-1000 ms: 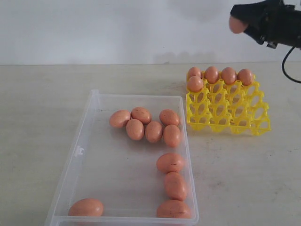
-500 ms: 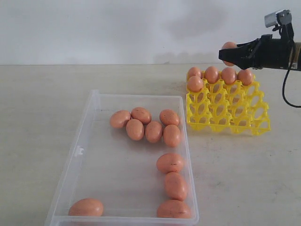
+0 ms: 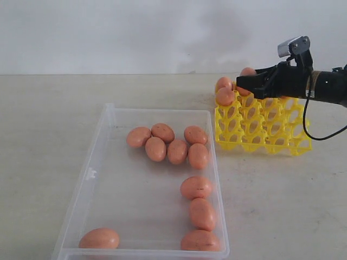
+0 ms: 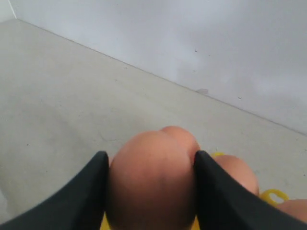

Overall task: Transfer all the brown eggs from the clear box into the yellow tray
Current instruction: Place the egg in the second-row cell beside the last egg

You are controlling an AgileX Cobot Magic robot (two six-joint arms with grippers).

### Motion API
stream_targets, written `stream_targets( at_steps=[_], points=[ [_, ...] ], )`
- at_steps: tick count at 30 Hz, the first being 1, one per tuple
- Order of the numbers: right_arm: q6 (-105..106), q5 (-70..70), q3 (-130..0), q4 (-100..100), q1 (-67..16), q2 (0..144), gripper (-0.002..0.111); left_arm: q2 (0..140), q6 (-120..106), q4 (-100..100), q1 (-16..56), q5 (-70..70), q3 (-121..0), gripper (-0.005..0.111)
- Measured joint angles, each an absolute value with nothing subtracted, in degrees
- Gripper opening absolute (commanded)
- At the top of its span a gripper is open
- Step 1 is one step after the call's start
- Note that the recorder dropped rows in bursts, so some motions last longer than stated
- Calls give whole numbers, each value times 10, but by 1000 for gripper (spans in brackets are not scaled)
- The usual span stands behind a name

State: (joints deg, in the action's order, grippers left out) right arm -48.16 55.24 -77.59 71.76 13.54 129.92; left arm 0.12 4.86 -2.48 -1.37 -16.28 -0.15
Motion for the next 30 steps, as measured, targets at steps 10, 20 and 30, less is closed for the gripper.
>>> stream_targets(
  at_steps=[10,20,30],
  points=[
    [-490,545,-776,713,135,1328,0,1,49,-25,-14,-163,-1,4],
    [-491,531,-776,713,135,1328,47,1,49,-25,-14,-163,-1,4],
    [-494,528,-776,687,135,1328,62,1,49,-25,-14,-163,-1,4]
  ],
)
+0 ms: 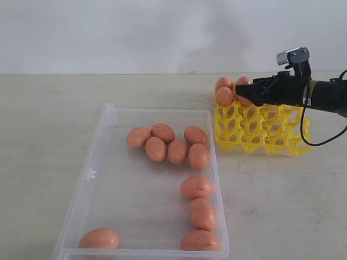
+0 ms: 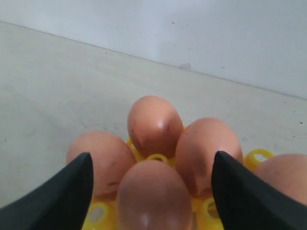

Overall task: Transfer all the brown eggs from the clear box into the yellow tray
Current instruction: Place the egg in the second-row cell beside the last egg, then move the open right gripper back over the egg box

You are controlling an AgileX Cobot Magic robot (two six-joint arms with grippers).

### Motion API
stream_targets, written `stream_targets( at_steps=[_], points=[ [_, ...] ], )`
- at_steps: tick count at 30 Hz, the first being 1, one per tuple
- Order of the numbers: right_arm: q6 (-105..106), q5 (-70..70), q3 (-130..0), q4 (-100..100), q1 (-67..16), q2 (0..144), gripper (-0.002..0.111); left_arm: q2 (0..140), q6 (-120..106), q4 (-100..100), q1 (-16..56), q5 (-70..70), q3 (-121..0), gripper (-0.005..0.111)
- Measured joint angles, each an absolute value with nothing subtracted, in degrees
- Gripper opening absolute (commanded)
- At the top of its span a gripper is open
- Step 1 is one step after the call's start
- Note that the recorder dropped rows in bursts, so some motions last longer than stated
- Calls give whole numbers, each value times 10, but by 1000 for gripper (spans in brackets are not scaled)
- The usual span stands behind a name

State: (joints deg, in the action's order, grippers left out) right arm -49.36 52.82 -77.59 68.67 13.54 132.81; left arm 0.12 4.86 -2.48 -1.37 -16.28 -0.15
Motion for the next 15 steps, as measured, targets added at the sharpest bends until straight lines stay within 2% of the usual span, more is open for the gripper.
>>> stream_targets(
  at_steps=[9,11,12,14,15],
  points=[
    [-500,613,-776,660,135,1324,61,1,49,-25,-14,-163,-1,4],
    [-504,639,-776,658,135,1306,49,1,49,-25,-14,-163,-1,4],
    [-506,648,-776,657,135,1295,37,1,49,-25,-14,-163,-1,4],
    [-521,653,-776,661,135,1260,6,1,49,-25,-14,-163,-1,4],
    [-532,648,-776,670,135,1239,0,1,49,-25,-14,-163,-1,4]
  ],
)
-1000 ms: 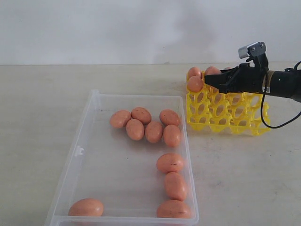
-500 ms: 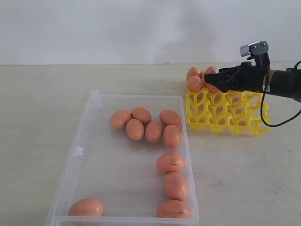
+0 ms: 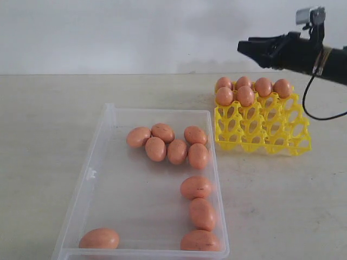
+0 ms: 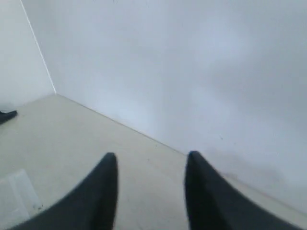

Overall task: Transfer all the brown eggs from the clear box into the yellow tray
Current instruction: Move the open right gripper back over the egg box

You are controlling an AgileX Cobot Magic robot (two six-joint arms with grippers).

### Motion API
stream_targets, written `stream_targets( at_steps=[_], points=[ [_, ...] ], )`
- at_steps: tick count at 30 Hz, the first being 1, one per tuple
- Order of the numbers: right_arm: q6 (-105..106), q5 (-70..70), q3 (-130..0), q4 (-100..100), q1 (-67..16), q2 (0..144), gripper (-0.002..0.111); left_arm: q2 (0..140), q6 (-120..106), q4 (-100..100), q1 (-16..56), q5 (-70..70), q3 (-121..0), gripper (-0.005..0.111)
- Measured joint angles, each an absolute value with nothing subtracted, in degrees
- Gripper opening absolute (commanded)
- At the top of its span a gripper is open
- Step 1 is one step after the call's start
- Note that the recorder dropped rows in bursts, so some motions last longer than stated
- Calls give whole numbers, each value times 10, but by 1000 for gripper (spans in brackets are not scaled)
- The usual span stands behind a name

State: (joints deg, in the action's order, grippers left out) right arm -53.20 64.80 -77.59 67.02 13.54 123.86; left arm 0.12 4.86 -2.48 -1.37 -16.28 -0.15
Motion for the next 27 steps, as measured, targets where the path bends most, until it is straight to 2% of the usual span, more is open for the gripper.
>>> stream_targets(
  at_steps=[4,6,12,16,19,23,27],
  points=[
    [-613,574,-777,773,134,1150,0,1,49,-25,-14,-163,-1,4],
    [-676,495,-778,872,125,1107,0,1,49,-25,-14,-163,-1,4],
    [-864,144,-746,995,84,1018,0,1,49,-25,-14,-163,-1,4],
    [-839,-56,-713,997,78,973,0,1,49,-25,-14,-163,-1,4],
    [-679,-167,-701,898,75,957,0,1,49,-25,-14,-163,-1,4],
    [-378,-339,-700,630,77,954,0,1,49,-25,-14,-163,-1,4],
    [-198,-417,-698,381,89,962,0,1,49,-25,-14,-163,-1,4]
  ],
)
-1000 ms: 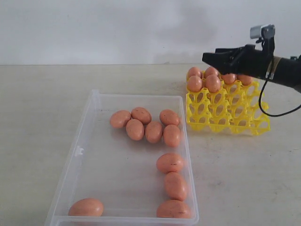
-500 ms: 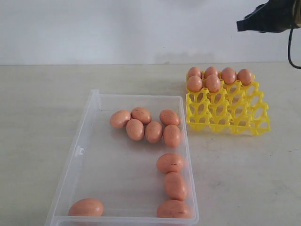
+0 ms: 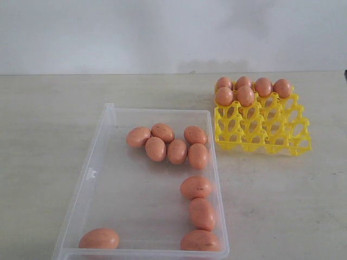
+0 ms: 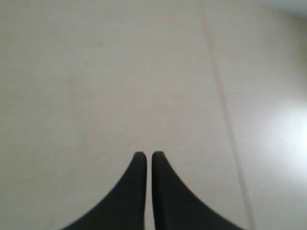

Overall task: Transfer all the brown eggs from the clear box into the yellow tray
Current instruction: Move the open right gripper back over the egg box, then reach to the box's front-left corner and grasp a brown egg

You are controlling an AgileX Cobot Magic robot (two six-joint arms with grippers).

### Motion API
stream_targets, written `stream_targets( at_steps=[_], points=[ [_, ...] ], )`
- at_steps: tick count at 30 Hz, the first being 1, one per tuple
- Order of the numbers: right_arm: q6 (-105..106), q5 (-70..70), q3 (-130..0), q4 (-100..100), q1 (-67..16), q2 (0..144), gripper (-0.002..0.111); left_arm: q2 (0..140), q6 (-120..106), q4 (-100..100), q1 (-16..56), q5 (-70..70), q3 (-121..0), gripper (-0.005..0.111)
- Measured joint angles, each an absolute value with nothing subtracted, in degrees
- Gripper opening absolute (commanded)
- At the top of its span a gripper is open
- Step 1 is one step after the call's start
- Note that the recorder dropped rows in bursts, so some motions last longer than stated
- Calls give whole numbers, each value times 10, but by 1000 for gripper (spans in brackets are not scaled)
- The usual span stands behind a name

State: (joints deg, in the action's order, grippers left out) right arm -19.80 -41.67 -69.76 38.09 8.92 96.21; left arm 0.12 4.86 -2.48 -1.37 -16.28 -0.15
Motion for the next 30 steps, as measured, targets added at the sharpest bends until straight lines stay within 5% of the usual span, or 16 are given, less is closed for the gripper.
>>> stream_targets(
  at_steps=[10,19,30],
  points=[
    [237,-464,-696,-116,-19,963,0,1,49,-25,-14,-163,-1,4],
    [493,-418,-696,-220,-266,963,0,1,49,-25,-14,-163,-1,4],
    [733,-443,-696,-339,-314,990,0,1,49,-25,-14,-163,-1,4]
  ],
)
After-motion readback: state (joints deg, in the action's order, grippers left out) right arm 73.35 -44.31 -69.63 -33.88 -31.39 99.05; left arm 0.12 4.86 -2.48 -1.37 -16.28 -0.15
